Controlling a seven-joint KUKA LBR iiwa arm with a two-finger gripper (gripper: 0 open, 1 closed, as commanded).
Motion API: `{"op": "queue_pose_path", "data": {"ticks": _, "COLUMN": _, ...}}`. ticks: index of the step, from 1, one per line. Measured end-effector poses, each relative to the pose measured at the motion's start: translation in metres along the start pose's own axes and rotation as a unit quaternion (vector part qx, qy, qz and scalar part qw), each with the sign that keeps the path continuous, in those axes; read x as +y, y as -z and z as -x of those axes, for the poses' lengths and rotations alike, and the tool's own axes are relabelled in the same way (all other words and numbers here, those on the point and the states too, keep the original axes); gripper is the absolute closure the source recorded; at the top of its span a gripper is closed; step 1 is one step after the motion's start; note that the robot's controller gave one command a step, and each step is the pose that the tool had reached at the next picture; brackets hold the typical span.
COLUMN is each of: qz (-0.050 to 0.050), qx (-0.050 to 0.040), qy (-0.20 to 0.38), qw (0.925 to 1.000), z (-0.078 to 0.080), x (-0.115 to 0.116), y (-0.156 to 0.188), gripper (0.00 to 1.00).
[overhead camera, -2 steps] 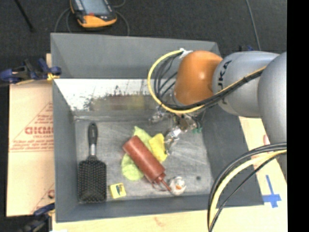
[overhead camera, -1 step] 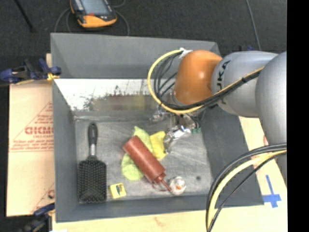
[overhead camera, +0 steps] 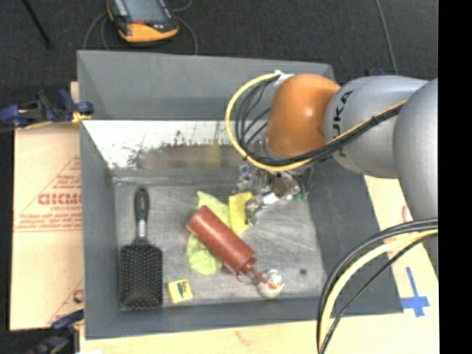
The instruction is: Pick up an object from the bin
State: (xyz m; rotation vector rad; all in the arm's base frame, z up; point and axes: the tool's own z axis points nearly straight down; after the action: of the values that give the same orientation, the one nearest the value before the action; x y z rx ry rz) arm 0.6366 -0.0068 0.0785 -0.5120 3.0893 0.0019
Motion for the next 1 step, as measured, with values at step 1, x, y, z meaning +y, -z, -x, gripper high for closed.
{"op": "queue_pose_path", "data": {"ticks": 1, "qz": 0.000, "qx": 0.0000, "qy": 0.000, "qw": 1.0000, "z": 0.0000, "x": 0.0000, "y": 0.0000, "gripper": 1.00}}
